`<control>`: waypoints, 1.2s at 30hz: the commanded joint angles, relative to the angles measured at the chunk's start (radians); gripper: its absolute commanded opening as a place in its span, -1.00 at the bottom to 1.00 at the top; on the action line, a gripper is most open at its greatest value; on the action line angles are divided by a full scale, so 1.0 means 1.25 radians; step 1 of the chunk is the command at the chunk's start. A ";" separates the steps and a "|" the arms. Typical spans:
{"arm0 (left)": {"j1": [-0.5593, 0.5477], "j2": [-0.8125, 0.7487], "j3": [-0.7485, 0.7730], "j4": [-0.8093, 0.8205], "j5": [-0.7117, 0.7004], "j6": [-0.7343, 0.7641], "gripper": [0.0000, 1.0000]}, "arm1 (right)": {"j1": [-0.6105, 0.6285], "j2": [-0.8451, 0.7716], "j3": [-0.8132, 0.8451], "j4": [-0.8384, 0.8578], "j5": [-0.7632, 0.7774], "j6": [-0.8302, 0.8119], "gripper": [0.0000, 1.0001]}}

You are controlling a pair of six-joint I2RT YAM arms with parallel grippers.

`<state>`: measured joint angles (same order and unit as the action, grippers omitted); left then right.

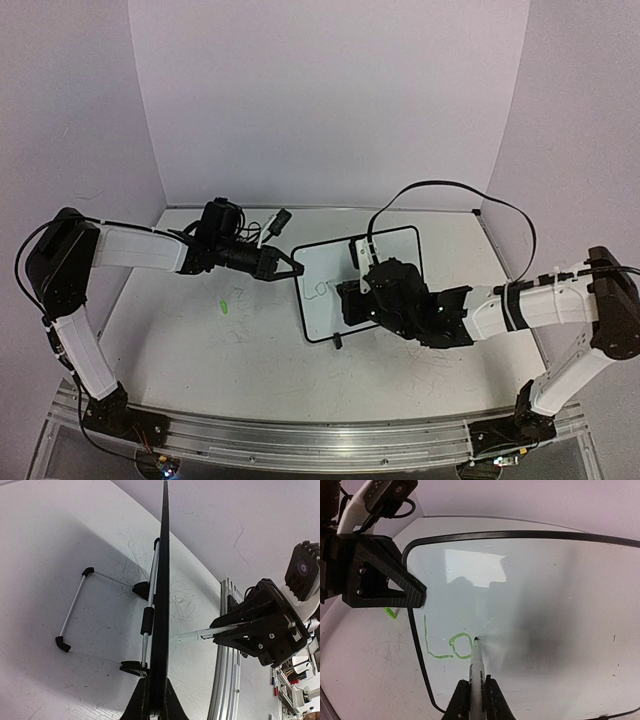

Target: Write a sentence on the whiteboard

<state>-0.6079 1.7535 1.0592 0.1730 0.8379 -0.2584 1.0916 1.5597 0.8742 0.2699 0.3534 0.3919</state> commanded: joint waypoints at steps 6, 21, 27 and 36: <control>-0.002 -0.031 0.012 -0.016 0.036 -0.007 -1.00 | -0.001 0.015 0.038 0.021 0.026 -0.012 -1.00; -0.001 -0.032 0.012 -0.015 0.035 -0.006 -1.00 | 0.002 -0.005 -0.007 -0.005 0.023 0.031 -1.00; -0.002 -0.034 0.012 -0.016 0.034 -0.005 -1.00 | 0.007 -0.011 -0.026 -0.005 0.024 0.047 -1.00; -0.002 -0.035 0.011 -0.017 0.033 -0.004 -1.00 | 0.015 -0.017 -0.043 -0.009 0.030 0.065 -1.00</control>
<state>-0.6079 1.7535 1.0592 0.1665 0.8356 -0.2569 1.1096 1.5669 0.8324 0.2690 0.3588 0.4530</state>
